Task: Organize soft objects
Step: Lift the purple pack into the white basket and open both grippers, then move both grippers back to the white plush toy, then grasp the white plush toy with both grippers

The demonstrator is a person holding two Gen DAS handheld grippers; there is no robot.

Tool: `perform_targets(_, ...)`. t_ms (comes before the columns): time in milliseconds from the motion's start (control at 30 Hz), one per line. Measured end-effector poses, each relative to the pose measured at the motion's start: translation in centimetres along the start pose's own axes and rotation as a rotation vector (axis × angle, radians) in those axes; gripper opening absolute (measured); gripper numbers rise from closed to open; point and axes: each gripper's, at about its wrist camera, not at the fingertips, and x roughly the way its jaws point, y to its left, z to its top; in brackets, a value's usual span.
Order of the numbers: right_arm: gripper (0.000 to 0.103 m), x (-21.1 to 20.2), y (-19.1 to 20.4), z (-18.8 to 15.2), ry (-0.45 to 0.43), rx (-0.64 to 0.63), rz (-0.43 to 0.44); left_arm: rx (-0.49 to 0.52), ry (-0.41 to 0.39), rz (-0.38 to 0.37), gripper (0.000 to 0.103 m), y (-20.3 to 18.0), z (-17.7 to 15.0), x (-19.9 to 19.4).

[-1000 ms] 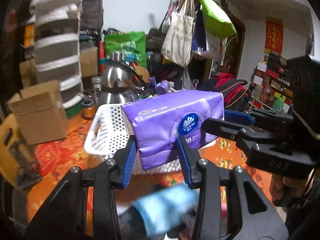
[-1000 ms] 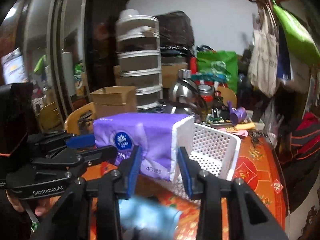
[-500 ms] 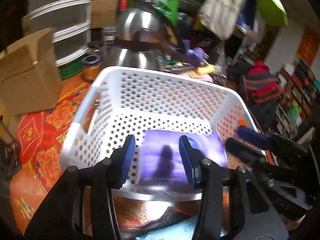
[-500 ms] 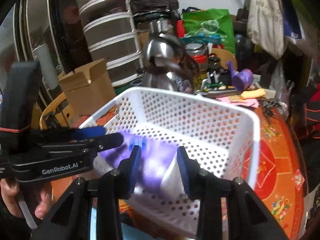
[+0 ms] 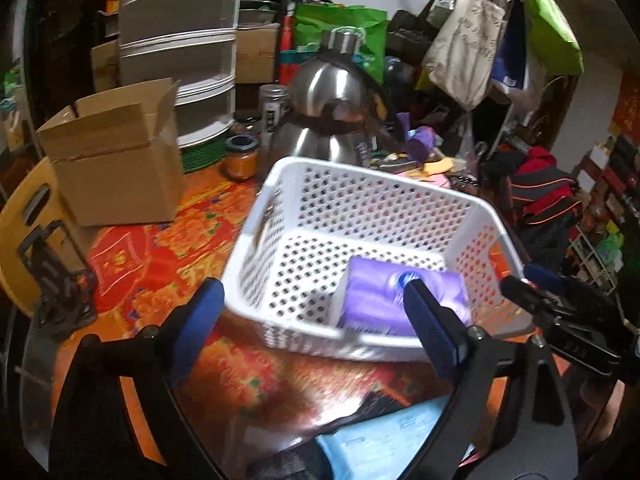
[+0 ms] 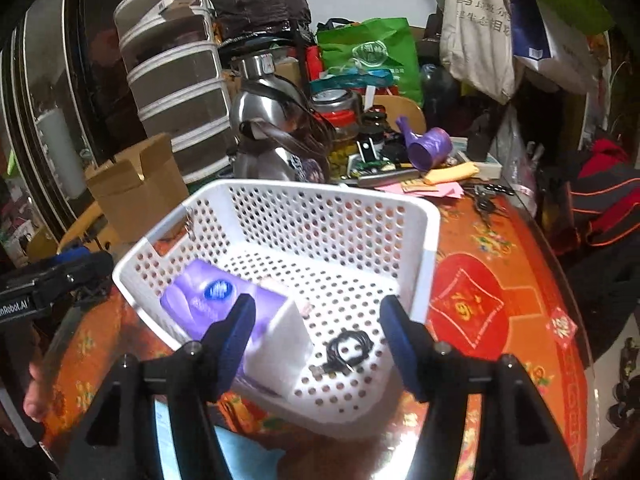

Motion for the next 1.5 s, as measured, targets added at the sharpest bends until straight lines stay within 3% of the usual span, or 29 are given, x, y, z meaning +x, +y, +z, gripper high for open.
perform_targets(167, 0.064, -4.6, 0.4, -3.5, -0.075, -0.007, 0.013, 0.037, -0.044, 0.041, 0.090, 0.2, -4.4, -3.7)
perform_targets(267, 0.066, -8.4, 0.6, -7.5, -0.108, 0.002, 0.060, 0.093, -0.077, 0.066, 0.090, -0.6, -9.2, -6.9)
perform_targets(400, 0.070, -12.2, 1.1, -14.2, -0.127, 0.030, 0.105, 0.093, -0.112, 0.057, 0.090, -1.4, -16.0, -10.5)
perform_targets(533, 0.070, -13.6, 1.7, -20.3, -0.102, 0.060, 0.135, 0.049, -0.153, 0.002, 0.090, -2.1, -22.8, -13.8)
perform_targets(600, 0.070, -13.8, 2.1, -22.4, -0.089, 0.073, 0.160, 0.048, -0.166, -0.026, 0.090, -2.4, -25.1, -14.7)
perform_targets(733, 0.070, -14.0, 2.0, -24.7, -0.101, 0.125, 0.204, 0.049, -0.188, -0.009, 0.090, -3.0, -28.1, -15.6)
perform_targets(867, 0.066, -13.7, 3.0, -25.0, -0.097, 0.093, 0.205, 0.065, -0.167, -0.013, 0.088, -4.1, -28.8, -15.0)
perform_targets(933, 0.057, -13.6, 3.5, -24.8, -0.097, 0.082, 0.225, 0.080, -0.167, -0.027, 0.085, -5.0, -28.9, -15.0)
perform_targets(1133, 0.036, -13.1, 4.5, -24.1, -0.094, 0.049, 0.233, 0.137, -0.152, -0.040, 0.056, -7.0, -28.3, -14.0)
perform_targets(1500, 0.033, -13.3, 4.5, -23.5, -0.101, 0.030, 0.233, 0.166, -0.148, -0.081, 0.056, -8.4, -28.8, -14.7)
